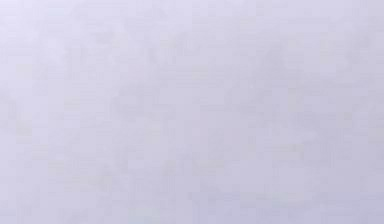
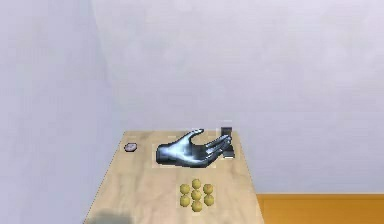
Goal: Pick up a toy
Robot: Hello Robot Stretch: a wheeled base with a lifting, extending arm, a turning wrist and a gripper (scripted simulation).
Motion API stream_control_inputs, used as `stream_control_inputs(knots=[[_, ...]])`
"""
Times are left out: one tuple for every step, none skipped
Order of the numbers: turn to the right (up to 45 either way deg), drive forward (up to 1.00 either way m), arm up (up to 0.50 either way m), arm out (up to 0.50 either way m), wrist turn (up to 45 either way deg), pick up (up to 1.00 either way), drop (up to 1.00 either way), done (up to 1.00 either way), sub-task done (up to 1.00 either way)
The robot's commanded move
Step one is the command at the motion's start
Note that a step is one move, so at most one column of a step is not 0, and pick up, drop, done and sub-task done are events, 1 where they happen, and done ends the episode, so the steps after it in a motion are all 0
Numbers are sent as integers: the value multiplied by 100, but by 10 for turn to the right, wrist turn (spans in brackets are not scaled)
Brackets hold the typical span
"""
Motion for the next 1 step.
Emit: stream_control_inputs(knots=[[0,0,0,18,0,0,0,0,0]])
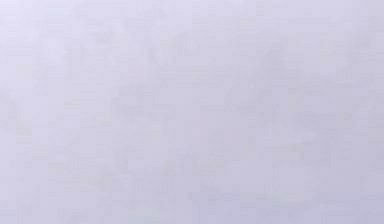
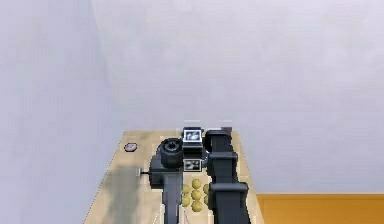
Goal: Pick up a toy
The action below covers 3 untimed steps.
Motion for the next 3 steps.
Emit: stream_control_inputs(knots=[[0,0,0,0,450,0,0,0,0],[0,0,0,0,450,0,0,0,0],[0,0,0,0,450,0,0,0,0]])
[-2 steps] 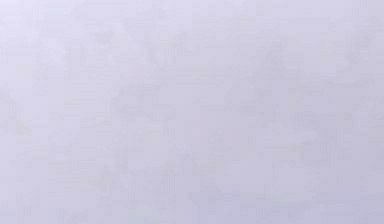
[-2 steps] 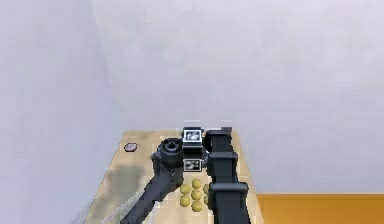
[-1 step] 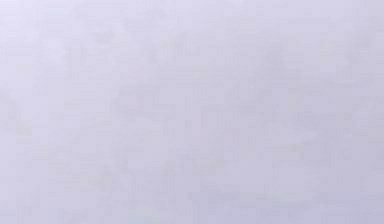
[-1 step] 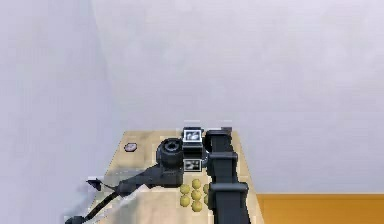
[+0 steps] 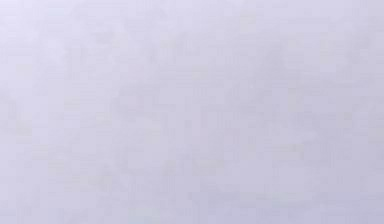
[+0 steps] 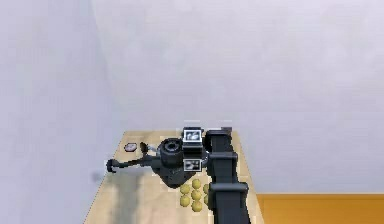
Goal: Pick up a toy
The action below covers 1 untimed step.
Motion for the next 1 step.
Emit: stream_control_inputs(knots=[[0,0,0,0,450,0,0,0,0]])
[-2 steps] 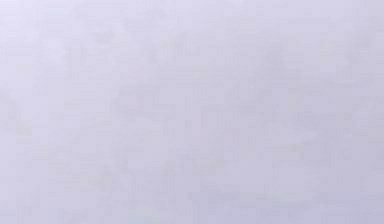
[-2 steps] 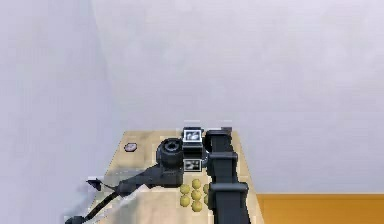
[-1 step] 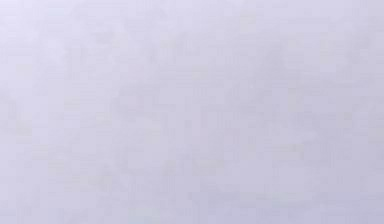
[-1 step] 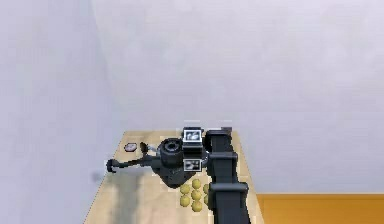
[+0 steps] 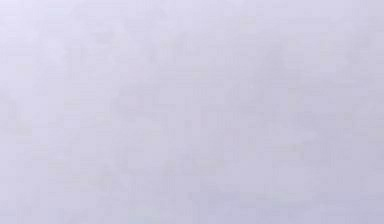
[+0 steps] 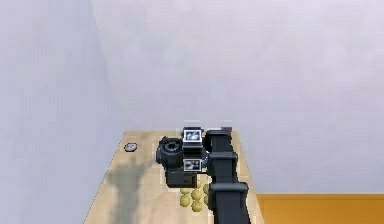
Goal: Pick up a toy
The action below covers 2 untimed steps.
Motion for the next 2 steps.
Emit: stream_control_inputs(knots=[[0,0,0,0,120,0,0,0,0],[0,0,-30,0,0,0,0,0,0]])
